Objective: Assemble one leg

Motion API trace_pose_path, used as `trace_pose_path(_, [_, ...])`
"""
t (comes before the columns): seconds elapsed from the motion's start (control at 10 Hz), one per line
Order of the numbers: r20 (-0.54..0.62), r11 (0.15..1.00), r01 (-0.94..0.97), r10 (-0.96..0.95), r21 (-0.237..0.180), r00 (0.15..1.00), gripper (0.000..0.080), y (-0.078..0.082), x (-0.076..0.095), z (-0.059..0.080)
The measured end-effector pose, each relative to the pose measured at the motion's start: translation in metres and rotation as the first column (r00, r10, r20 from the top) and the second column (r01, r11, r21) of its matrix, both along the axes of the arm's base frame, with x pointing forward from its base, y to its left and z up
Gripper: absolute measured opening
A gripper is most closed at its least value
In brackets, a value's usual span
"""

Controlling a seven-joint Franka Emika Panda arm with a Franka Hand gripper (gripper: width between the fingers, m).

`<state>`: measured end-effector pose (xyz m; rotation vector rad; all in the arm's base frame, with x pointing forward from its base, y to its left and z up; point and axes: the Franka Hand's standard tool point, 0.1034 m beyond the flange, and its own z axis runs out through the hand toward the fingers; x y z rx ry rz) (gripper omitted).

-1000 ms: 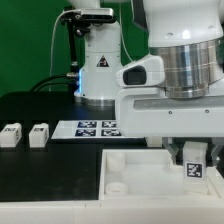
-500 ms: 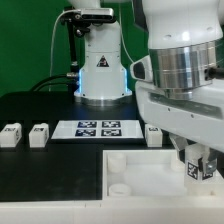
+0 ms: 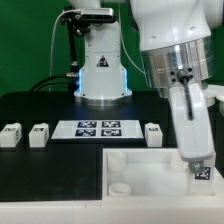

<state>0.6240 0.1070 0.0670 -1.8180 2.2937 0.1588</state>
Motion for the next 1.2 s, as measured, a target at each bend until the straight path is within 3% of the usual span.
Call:
trace_pose_path(0.3, [-0.011,0.999,0.046,-0.046,0.001,0.999,0.0294,0.000,0.000,0.000])
trace_pose_path(0.4, [-0.012,0.999,0.045,-0.045,0.001,0.999,0.0469,0.000,0.000,0.000])
trace_pose_path(0.5, [-0.012,0.999,0.043,-0.043,0.001,0.999,0.0588,0.000,-0.001,-0.001])
trace_pose_path(0.6, [-0.009,1.000,0.011,-0.011,0.001,1.000,0.0630,0.002,-0.001,0.000])
trace_pose_path(1.0, [0.028,0.998,-0.055,0.055,0.012,0.998,0.0649,0.014,-0.006,0.036])
trace_pose_path(1.2, [0.022,0.998,-0.061,0.061,0.009,0.998,0.0649,0.013,-0.008,0.030])
